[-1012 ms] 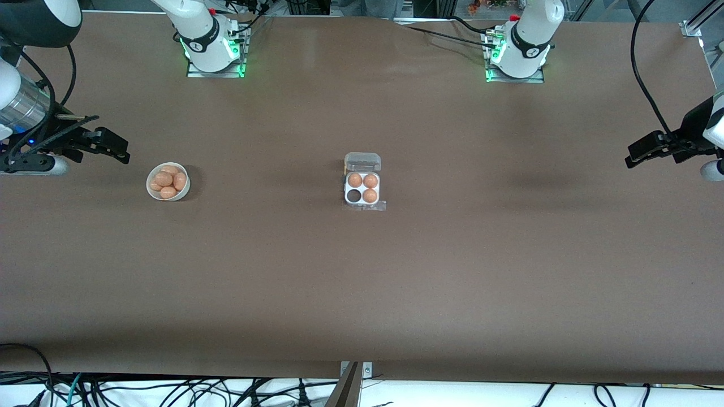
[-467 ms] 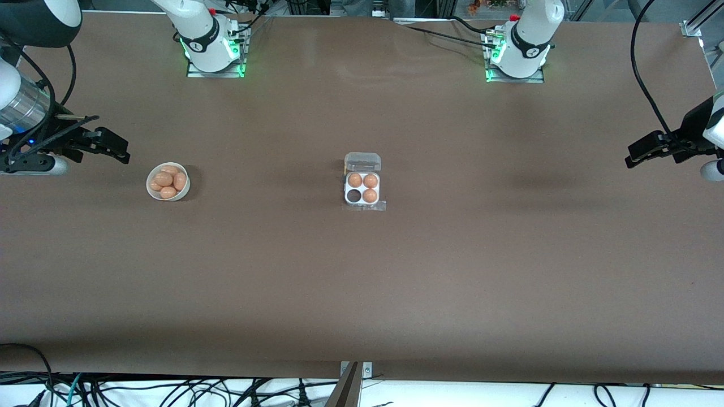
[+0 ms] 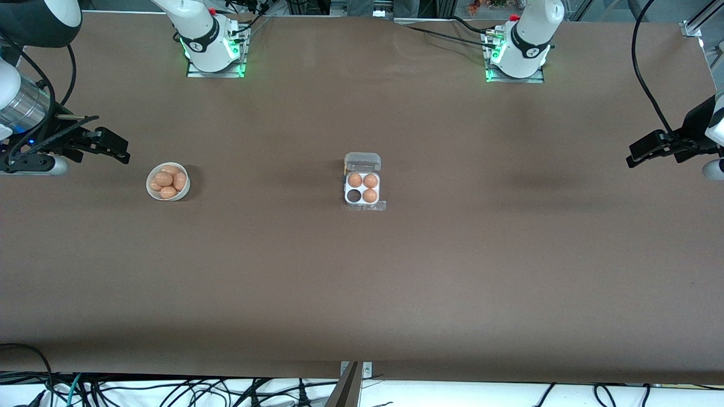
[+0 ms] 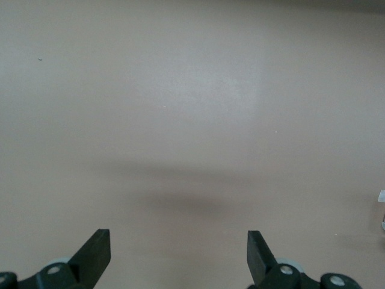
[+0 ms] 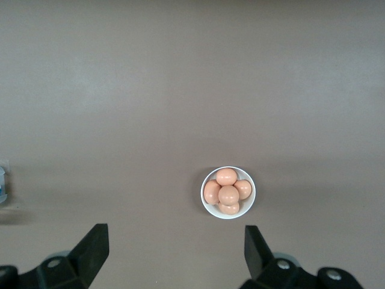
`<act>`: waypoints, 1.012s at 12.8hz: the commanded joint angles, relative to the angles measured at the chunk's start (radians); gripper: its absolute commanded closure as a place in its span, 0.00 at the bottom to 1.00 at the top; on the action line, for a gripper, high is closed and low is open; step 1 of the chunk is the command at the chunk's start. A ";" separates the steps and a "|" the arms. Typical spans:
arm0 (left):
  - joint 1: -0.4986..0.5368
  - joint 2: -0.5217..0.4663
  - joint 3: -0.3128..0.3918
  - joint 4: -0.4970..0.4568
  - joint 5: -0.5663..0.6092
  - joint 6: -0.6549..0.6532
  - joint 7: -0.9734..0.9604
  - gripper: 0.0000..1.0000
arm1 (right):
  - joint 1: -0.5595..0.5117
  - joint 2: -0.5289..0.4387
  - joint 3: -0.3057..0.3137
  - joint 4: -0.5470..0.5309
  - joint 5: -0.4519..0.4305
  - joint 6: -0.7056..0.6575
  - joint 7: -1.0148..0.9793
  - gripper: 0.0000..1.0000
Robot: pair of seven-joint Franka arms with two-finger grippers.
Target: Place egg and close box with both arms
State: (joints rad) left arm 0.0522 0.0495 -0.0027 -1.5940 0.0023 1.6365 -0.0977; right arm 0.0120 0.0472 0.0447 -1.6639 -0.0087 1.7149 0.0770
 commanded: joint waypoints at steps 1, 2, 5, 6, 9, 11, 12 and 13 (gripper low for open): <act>0.006 0.009 -0.006 0.043 -0.002 -0.041 0.013 0.00 | -0.014 0.007 0.011 0.018 0.015 -0.017 0.001 0.00; 0.006 0.009 -0.006 0.043 -0.002 -0.041 0.013 0.00 | -0.014 0.007 0.009 0.018 0.013 -0.017 0.001 0.00; 0.006 0.007 -0.006 0.043 -0.002 -0.043 0.013 0.00 | -0.014 0.007 0.011 0.018 0.015 -0.017 0.001 0.00; 0.006 0.007 -0.008 0.043 -0.002 -0.043 0.013 0.00 | -0.014 0.007 0.009 0.018 0.013 -0.017 0.001 0.00; 0.006 0.007 -0.008 0.045 -0.002 -0.043 0.013 0.00 | -0.014 0.007 0.009 0.018 0.015 -0.017 0.003 0.00; 0.006 0.009 -0.008 0.045 -0.002 -0.043 0.013 0.00 | -0.014 0.007 0.011 0.015 0.015 -0.012 0.001 0.00; 0.006 0.009 -0.008 0.045 -0.002 -0.043 0.013 0.00 | -0.014 0.016 0.009 0.009 0.013 -0.009 0.000 0.00; 0.006 0.007 -0.008 0.045 -0.002 -0.043 0.013 0.00 | -0.009 0.046 0.011 0.012 -0.003 -0.012 -0.014 0.00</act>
State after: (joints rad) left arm 0.0521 0.0495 -0.0042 -1.5773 0.0023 1.6164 -0.0977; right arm 0.0120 0.0531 0.0448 -1.6656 -0.0088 1.7139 0.0761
